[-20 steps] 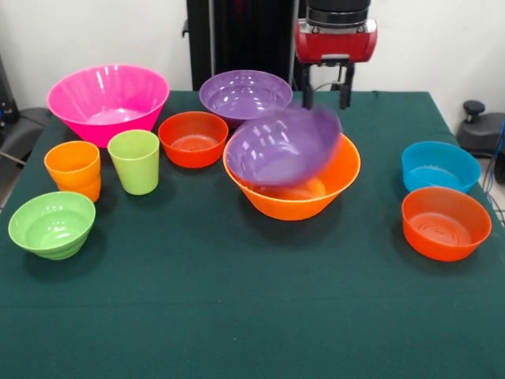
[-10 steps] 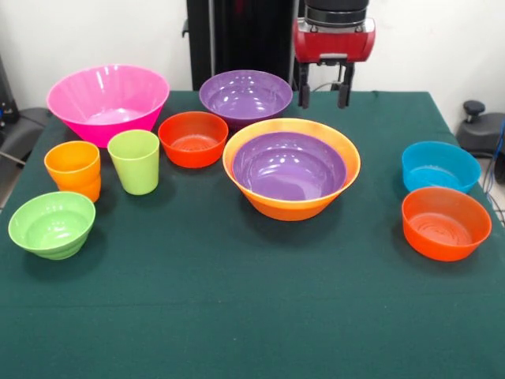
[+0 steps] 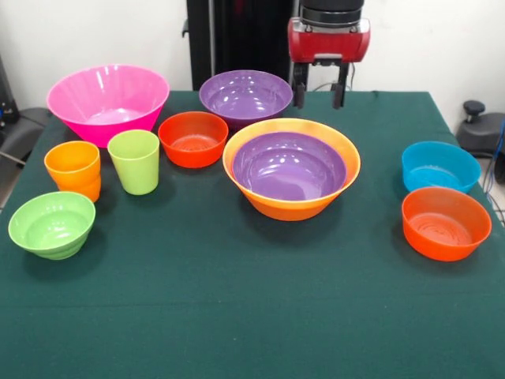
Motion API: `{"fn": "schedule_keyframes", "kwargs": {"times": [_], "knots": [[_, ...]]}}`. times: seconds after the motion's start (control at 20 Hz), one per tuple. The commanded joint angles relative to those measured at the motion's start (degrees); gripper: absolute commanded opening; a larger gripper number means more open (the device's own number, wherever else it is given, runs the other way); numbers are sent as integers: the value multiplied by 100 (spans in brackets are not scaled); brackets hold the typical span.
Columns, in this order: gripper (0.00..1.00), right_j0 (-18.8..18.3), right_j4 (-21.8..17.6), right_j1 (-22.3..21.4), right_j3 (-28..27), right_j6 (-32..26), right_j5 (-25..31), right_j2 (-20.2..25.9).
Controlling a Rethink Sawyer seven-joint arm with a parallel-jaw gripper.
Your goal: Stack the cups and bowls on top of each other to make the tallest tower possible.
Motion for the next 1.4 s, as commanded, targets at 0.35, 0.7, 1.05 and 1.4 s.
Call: {"fn": "schedule_keyframes", "kwargs": {"times": [0.35,0.7,1.05,1.4], "knots": [[100,-1018,-59,746,-1817,-863,1496,1009],[100,-1186,-133,952,-1816,-635,1346,1265],[100,-1284,-253,1022,-1723,-544,1164,1343],[100,-1730,-273,566,-2040,-1103,1943,1358]]}}
